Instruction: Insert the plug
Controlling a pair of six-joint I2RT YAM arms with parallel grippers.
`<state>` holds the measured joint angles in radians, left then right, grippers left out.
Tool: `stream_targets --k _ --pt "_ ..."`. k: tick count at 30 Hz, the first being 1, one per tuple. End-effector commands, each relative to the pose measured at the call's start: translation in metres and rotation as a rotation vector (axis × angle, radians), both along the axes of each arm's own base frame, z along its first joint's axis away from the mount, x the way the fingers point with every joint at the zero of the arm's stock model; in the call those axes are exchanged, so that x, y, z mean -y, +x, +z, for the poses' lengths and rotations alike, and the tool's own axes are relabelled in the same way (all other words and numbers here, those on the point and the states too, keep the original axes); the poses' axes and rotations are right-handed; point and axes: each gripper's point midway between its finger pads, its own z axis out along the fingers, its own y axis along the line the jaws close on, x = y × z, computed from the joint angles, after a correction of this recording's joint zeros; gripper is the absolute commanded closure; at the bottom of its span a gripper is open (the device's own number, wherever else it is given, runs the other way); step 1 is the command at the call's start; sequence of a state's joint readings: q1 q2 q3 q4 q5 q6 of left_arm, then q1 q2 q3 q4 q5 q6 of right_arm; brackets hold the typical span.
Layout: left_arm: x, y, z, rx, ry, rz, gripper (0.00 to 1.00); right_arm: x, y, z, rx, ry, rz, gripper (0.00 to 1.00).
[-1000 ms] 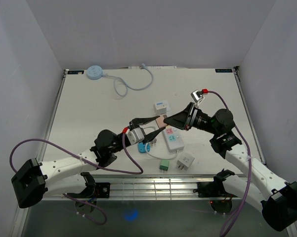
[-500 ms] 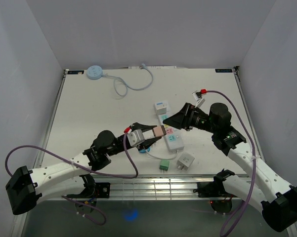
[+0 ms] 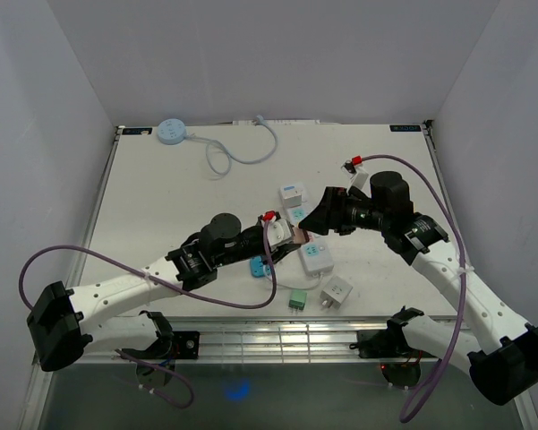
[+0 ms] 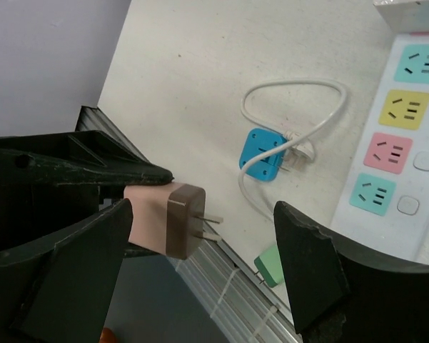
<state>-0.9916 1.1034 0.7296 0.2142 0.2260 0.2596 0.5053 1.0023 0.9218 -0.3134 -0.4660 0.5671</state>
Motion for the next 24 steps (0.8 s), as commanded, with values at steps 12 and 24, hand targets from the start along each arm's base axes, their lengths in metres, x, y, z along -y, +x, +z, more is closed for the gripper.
stream_targets --k 12,24 --pt "-0.001 0.016 0.001 0.007 0.178 0.037 1.0 0.006 -0.009 -0.002 0.036 -0.095 0.062 0.24" --pt "0.001 0.053 -0.018 -0.087 0.364 0.079 1.0 0.046 0.026 -0.032 0.047 -0.221 -0.221 0.26"
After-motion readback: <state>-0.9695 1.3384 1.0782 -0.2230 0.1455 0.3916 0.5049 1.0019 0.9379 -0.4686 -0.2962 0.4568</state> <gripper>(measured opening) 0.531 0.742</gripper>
